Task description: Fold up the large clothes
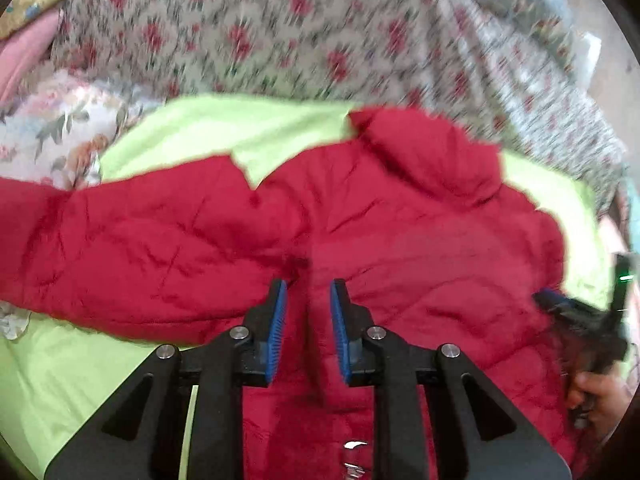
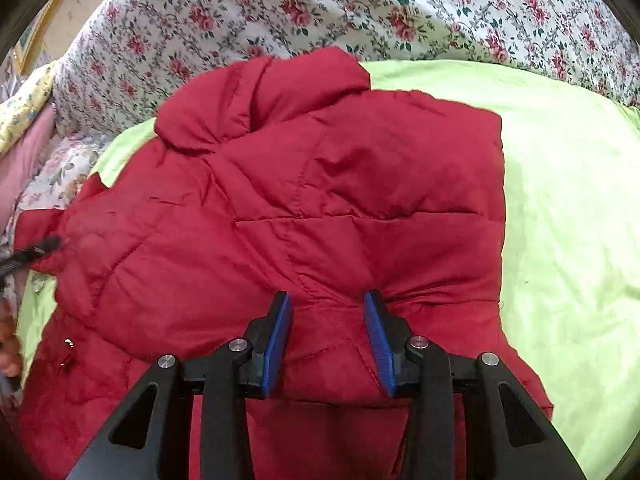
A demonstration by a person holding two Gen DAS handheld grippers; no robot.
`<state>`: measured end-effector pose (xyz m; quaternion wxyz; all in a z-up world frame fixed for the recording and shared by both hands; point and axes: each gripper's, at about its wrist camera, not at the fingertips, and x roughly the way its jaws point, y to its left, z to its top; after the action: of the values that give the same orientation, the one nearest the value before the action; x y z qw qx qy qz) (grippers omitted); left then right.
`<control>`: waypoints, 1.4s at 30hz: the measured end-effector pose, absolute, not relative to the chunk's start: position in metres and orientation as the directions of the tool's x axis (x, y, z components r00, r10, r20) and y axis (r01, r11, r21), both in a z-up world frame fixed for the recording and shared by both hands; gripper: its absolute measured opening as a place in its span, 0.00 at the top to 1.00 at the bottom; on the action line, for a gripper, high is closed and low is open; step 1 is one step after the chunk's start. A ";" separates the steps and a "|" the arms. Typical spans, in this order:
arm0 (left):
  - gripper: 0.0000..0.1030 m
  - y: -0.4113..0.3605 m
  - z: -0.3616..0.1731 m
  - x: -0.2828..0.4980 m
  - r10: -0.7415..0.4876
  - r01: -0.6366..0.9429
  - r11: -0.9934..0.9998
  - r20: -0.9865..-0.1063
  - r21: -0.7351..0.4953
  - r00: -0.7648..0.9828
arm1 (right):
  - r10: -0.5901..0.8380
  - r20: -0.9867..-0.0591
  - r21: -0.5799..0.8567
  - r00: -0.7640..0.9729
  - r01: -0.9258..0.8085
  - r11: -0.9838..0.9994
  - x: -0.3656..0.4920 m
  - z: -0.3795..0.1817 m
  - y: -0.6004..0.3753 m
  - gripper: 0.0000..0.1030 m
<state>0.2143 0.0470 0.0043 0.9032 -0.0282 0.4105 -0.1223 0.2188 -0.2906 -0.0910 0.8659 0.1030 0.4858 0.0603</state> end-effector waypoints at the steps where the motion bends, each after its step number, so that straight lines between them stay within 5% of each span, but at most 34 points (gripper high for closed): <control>1: 0.82 0.045 0.008 0.212 -0.279 0.220 0.959 -0.727 -0.178 0.628 | 0.200 -0.831 0.234 0.519 -0.001 0.972 0.219 -0.092 -0.290 0.61; 10: 0.81 0.010 -0.054 0.233 -0.224 0.245 0.963 -0.839 -0.112 0.495 | 0.213 -0.825 0.258 0.523 0.015 0.966 0.218 -0.093 -0.296 0.61; 18: 0.81 0.013 -0.063 0.232 -0.246 0.240 0.960 -0.833 -0.141 0.495 | 0.211 -0.794 0.270 0.570 0.019 0.963 0.210 -0.061 -0.285 0.56; 32: 0.80 0.029 -0.054 0.225 -0.305 0.216 0.950 -0.819 -0.226 0.486 | 0.180 -0.833 0.201 0.523 -0.017 0.979 0.219 -0.090 -0.272 0.54; 36: 0.61 0.047 -0.041 0.214 -0.283 0.167 0.959 -0.804 -0.229 0.523 | 0.207 -0.817 0.256 0.539 0.017 0.966 0.208 -0.076 -0.282 0.54; 42: 0.60 0.091 -0.043 0.209 -0.263 0.064 0.960 -0.800 -0.272 0.540 | 0.273 -0.787 0.320 0.554 -0.012 0.947 0.185 -0.057 -0.283 0.53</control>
<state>0.2092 0.0911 -0.0427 0.8710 -0.1054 0.4705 -0.0938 0.1846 -0.2832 -0.0567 0.8702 0.1404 0.4651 0.0817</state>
